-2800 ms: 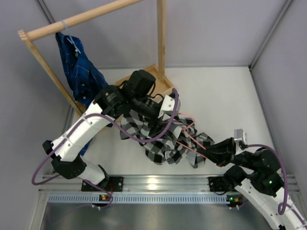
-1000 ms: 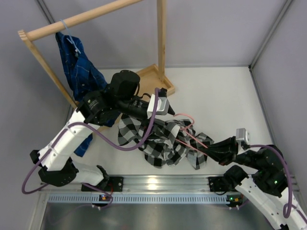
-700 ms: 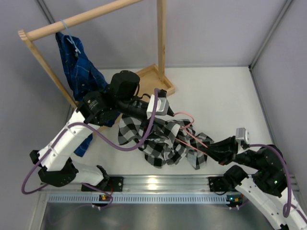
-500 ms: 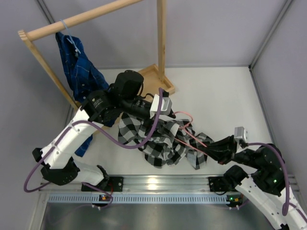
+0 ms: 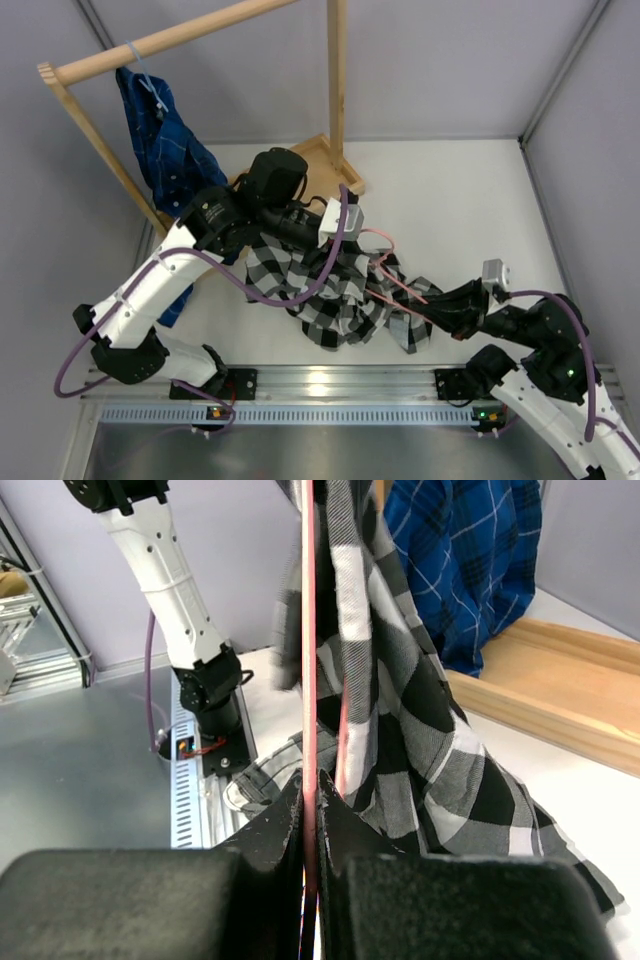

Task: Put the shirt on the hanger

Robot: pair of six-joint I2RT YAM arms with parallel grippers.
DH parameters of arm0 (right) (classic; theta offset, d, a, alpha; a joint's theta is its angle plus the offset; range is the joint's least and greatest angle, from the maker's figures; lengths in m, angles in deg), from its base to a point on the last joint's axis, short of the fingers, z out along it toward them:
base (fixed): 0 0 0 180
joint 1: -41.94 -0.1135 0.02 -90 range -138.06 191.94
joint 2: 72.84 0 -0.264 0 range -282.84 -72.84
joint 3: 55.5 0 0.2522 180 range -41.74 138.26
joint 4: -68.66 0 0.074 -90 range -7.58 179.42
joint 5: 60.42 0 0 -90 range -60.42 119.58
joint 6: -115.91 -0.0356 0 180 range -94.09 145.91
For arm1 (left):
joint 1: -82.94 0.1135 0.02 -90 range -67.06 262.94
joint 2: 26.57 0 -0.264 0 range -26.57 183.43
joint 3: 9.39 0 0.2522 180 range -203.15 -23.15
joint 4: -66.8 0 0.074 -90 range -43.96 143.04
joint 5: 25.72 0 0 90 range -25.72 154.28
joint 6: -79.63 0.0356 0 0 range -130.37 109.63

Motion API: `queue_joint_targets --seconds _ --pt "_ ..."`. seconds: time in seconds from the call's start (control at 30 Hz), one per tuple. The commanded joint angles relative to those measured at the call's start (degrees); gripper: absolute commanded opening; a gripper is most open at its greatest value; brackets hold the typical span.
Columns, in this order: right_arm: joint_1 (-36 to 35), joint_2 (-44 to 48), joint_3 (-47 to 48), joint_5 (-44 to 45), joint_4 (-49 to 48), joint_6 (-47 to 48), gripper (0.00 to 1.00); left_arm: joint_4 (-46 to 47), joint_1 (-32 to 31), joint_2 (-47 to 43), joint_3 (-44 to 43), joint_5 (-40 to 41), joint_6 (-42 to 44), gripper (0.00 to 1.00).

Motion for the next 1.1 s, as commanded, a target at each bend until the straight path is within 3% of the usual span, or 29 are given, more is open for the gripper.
queue_joint_targets --seconds 0.0,0.03,0.07,0.33,0.37,0.4,0.47,0.5,0.53,0.63,0.73,0.87,0.97,1.07 --pt "0.1 -1.6 3.9 -0.1 -5.9 1.4 0.00 2.1 -0.1 -0.3 1.3 -1.5 1.5 0.22" --pt "0.1 -1.8 4.0 -0.3 -6.0 1.5 0.00 2.1 -0.1 -0.3 1.4 -1.4 1.8 0.04" --pt "0.1 -1.9 4.2 -0.3 -6.1 1.7 0.00 2.1 -0.1 -0.3 1.4 -1.3 1.8 0.01" --pt "0.0 -0.7 4.3 2.6 -7.2 1.3 0.00 2.1 -0.1 -1.0 1.6 0.2 3.2 0.00" --pt "0.1 -0.5 4.4 3.2 -6.8 1.3 0.04 2.3 -0.1 -1.2 1.6 1.1 3.1 0.00" --pt "0.1 -0.3 4.5 4.1 -6.3 1.3 0.31 2.7 -0.1 -1.3 1.7 2.0 2.4 0.00" --pt "0.1 0.8 4.7 7.9 -3.9 1.2 0.64 3.9 -0.1 -1.7 1.9 5.2 1.1 0.00" --pt "0.1 1.2 5.0 9.6 -2.7 1.1 0.96 4.8 -0.1 -1.9 1.9 6.1 0.1 0.00" --pt "0.1 1.7 5.4 13.9 -1.3 -0.1 0.99 5.4 -0.1 -2.1 2.4 8.0 -0.5 0.00" --pt "0.1 4.3 7.1 24.8 4.0 -5.7 0.99 9.8 -0.1 -3.7 3.6 13.7 -6.1 0.00" --pt "0.1 7.5 6.8 30.0 6.0 -12.6 0.99 15.9 -0.1 -6.4 7.3 18.5 -11.4 0.00" --pt "0.1 5.4 7.5 29.7 7.7 -19.0 0.99 24.8 -0.1 -9.3 12.7 30.7 -17.0 0.00" --pt "0.1 -0.1 7.5 27.8 9.4 -24.1 0.99 28.8 0.0 -8.9 13.9 34.7 -21.4 0.00" --pt "0.1 -7.2 5.0 21.2 4.9 -27.7 0.95 30.9 -0.1 -7.8 13.5 37.2 -25.8 0.00"
